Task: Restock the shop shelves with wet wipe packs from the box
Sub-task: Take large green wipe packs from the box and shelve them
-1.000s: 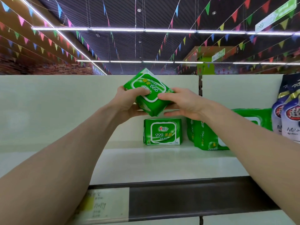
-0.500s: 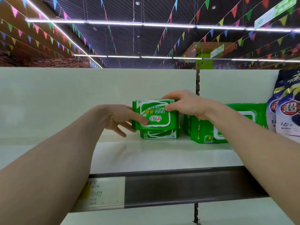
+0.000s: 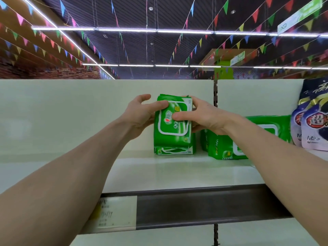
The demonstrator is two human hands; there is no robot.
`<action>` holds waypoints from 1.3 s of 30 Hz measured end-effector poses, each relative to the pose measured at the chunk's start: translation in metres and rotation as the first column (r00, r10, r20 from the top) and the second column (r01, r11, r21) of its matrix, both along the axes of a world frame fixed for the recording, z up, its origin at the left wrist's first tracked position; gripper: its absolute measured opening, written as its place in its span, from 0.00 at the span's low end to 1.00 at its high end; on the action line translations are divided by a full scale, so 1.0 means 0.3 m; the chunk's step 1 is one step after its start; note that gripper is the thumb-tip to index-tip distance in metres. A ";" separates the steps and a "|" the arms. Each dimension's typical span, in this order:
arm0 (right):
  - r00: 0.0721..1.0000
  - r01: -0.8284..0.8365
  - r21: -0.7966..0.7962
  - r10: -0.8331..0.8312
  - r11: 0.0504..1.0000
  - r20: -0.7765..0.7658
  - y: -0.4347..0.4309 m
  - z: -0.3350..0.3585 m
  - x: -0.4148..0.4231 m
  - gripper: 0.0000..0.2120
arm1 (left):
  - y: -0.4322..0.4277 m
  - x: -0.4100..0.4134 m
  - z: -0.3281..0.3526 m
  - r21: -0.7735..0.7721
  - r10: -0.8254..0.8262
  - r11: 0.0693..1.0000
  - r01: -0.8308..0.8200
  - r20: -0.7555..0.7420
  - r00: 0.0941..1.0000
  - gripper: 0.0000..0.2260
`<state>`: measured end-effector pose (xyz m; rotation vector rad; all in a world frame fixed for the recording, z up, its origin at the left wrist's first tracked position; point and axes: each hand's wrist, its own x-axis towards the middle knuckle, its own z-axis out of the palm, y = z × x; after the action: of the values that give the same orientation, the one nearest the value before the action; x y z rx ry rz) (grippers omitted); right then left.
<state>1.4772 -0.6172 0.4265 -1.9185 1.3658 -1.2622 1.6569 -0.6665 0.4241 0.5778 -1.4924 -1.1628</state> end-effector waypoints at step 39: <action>0.518 0.334 -0.090 -0.262 0.938 -0.814 -0.014 -0.046 0.029 0.32 | -0.021 -0.054 -0.090 0.047 0.015 0.996 -0.081 0.771 0.636 0.45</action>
<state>1.4860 -0.6213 0.4128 -2.3967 2.2399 -0.3277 1.6406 -0.6727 0.3971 1.2851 -2.1383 -0.9609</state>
